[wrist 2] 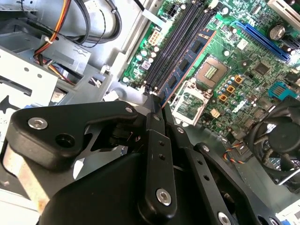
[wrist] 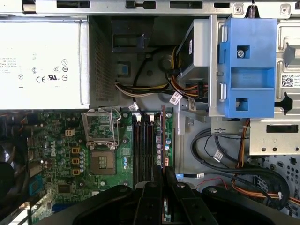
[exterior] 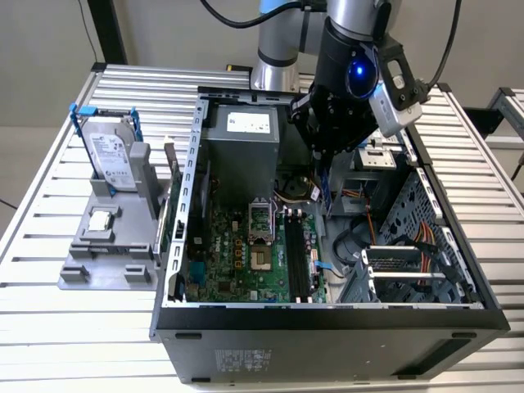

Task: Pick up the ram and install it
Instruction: 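Insert the ram into the slot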

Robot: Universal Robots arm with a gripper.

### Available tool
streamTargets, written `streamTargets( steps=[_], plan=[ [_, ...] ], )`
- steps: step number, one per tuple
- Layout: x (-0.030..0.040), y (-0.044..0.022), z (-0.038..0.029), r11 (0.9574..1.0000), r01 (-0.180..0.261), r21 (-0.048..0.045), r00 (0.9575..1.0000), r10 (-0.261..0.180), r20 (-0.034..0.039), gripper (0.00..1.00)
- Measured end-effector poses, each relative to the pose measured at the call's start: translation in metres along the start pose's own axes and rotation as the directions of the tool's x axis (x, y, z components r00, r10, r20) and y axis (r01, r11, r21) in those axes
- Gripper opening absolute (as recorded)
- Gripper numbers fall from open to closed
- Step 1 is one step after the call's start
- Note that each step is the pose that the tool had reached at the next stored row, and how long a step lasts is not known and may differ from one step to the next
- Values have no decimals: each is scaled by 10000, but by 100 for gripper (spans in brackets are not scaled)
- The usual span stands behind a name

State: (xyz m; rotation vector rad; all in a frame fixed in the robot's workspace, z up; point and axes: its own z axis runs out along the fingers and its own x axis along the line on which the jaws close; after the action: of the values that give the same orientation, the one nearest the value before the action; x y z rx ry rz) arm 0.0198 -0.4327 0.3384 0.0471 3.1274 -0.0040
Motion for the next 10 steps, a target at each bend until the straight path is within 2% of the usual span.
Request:
streamTargets(
  steps=[10],
  plan=[
    [0, 1, 7, 10000, 15, 27, 10000, -15, 1, 0]
  ],
)
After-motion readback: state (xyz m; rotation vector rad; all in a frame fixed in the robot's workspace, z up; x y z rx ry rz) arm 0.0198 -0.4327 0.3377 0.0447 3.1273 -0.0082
